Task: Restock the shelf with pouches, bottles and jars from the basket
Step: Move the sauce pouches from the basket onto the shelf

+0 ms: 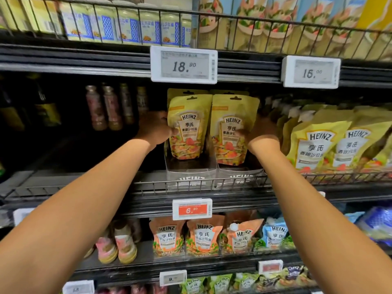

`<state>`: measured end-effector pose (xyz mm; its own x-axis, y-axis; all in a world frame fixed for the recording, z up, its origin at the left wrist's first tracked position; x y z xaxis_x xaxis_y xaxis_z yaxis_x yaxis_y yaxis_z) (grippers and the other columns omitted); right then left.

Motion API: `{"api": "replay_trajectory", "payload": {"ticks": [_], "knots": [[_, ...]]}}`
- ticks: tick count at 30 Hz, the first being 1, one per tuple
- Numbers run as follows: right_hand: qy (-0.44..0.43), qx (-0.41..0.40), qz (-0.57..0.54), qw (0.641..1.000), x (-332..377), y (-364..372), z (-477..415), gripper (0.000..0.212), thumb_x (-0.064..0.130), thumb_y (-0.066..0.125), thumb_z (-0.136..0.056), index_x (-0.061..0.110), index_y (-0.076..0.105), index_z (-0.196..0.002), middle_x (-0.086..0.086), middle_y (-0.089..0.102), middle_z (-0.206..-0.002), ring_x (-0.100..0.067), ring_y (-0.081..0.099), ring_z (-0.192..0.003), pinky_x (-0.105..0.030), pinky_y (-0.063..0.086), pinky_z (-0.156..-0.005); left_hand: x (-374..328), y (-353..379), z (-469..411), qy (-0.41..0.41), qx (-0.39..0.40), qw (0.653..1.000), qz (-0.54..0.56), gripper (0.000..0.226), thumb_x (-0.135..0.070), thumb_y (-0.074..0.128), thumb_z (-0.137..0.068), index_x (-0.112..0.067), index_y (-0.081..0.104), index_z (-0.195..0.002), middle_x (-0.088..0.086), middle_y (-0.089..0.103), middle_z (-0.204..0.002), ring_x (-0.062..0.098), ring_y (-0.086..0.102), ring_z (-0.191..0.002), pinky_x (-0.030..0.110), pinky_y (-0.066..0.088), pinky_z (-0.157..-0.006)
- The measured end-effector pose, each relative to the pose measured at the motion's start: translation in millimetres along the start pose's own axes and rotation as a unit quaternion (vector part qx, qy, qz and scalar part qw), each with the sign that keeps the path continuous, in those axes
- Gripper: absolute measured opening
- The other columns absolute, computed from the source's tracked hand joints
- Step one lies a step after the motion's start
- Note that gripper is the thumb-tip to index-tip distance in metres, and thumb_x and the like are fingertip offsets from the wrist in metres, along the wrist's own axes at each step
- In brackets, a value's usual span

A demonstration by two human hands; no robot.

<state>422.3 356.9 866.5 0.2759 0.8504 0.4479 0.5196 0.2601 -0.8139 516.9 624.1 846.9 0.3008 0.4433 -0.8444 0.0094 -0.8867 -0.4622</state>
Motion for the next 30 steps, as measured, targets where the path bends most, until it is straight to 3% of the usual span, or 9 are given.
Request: {"api": "replay_trajectory", "payload": {"ticks": [6,11,13,15,17,19,22,26,30], "knots": [[-0.002,0.010,-0.019,1.000,10.2,-2.2,-5.9,0.052,0.034,0.069,-0.092,0.005,0.055,-0.133,-0.017,0.061,-0.134,-0.035,0.058,-0.124,-0.041,0.048,-0.103,0.3,1.5,-2.9,-0.019,-0.010,1.000,-0.021,0.043,0.002,0.076,-0.082,-0.003,0.064,-0.123,0.015,0.067,-0.125,0.025,0.064,-0.114,0.030,0.049,-0.091],[0.020,0.005,-0.020,1.000,7.4,4.5,3.2,0.045,0.021,0.063,-0.096,0.003,0.053,-0.135,-0.020,0.057,-0.137,-0.036,0.054,-0.127,-0.036,0.043,-0.104,3.7,-1.7,-2.1,-0.040,-0.002,0.999,0.001,0.042,0.000,0.074,-0.085,-0.002,0.063,-0.125,0.015,0.067,-0.126,0.026,0.063,-0.116,0.034,0.049,-0.100],[0.012,0.025,0.039,0.999,9.7,13.1,8.3,0.049,0.022,0.058,-0.097,0.002,0.046,-0.140,-0.022,0.050,-0.143,-0.037,0.050,-0.130,-0.039,0.042,-0.108,3.8,-3.2,-2.7,-0.040,-0.001,0.999,-0.004,0.040,-0.003,0.075,-0.085,-0.003,0.064,-0.124,0.014,0.067,-0.125,0.026,0.063,-0.115,0.035,0.049,-0.101],[-0.007,0.053,0.078,0.995,15.4,22.7,12.7,0.047,0.023,0.059,-0.095,0.006,0.049,-0.138,-0.019,0.053,-0.138,-0.036,0.056,-0.118,-0.037,0.049,-0.094,4.6,-4.1,-2.9,-0.037,-0.002,0.999,0.008,0.037,-0.007,0.075,-0.086,-0.004,0.066,-0.122,0.013,0.068,-0.122,0.026,0.064,-0.113,0.036,0.050,-0.101],[-0.028,0.112,0.094,0.989,20.3,36.6,20.6,0.039,0.025,0.060,-0.092,0.009,0.056,-0.128,-0.015,0.061,-0.124,-0.031,0.057,-0.093,-0.033,0.046,-0.075,6.4,-3.8,-2.5,-0.035,-0.003,0.999,0.026,0.033,-0.011,0.074,-0.088,-0.006,0.066,-0.119,0.012,0.069,-0.120,0.025,0.064,-0.111,0.033,0.050,-0.095],[-0.059,0.192,0.133,0.970,19.8,56.4,30.0,0.044,0.039,0.061,-0.093,0.007,0.060,-0.124,-0.011,0.064,-0.106,-0.024,0.052,-0.080,-0.032,0.043,-0.073,7.9,-3.5,-1.3,-0.030,-0.011,0.999,0.025,0.031,-0.016,0.073,-0.089,-0.009,0.066,-0.119,0.010,0.070,-0.117,0.024,0.065,-0.108,0.029,0.050,-0.088],[-0.085,0.270,0.165,0.945,16.6,73.5,37.7,0.053,0.054,0.059,-0.094,0.006,0.060,-0.116,-0.001,0.049,-0.077,-0.024,0.050,-0.079,-0.034,0.042,-0.074,8.6,-8.7,1.6,-0.026,-0.055,0.998,0.003,0.035,-0.022,0.076,-0.085,-0.015,0.060,-0.116,0.010,0.069,-0.114,0.025,0.064,-0.108,0.038,0.053,-0.093],[-0.120,0.309,0.174,0.927,18.4,81.6,38.4,0.052,0.056,0.054,-0.096,0.007,0.063,-0.108,0.002,0.045,-0.074,-0.017,0.048,-0.070,-0.031,0.039,-0.069,2.9,-14.2,5.2,-0.003,-0.084,0.996,0.002,0.041,-0.024,0.077,-0.083,-0.018,0.052,-0.115,0.005,0.066,-0.104,0.022,0.064,-0.102,0.039,0.054,-0.089],[-0.128,0.332,0.183,0.916,14.7,89.7,37.3,0.053,0.061,0.050,-0.096,0.012,0.051,-0.075,0.002,0.050,-0.076,-0.013,0.047,-0.069,-0.028,0.033,-0.056,-1.6,-19.3,11.5,0.016,-0.111,0.992,-0.049,0.036,-0.026,0.077,-0.084,-0.017,0.048,-0.103,0.003,0.062,-0.095,0.023,0.062,-0.095,0.030,0.047,-0.073]]}}
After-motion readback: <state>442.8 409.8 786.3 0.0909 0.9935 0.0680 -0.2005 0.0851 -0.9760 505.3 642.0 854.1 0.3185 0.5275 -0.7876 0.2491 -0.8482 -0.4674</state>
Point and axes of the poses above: each hand's wrist, its own z-axis away from the middle knuckle, its own y-axis out of the palm, x = y × z, the point moved 7 cm from there along -z, towards the middle knuckle
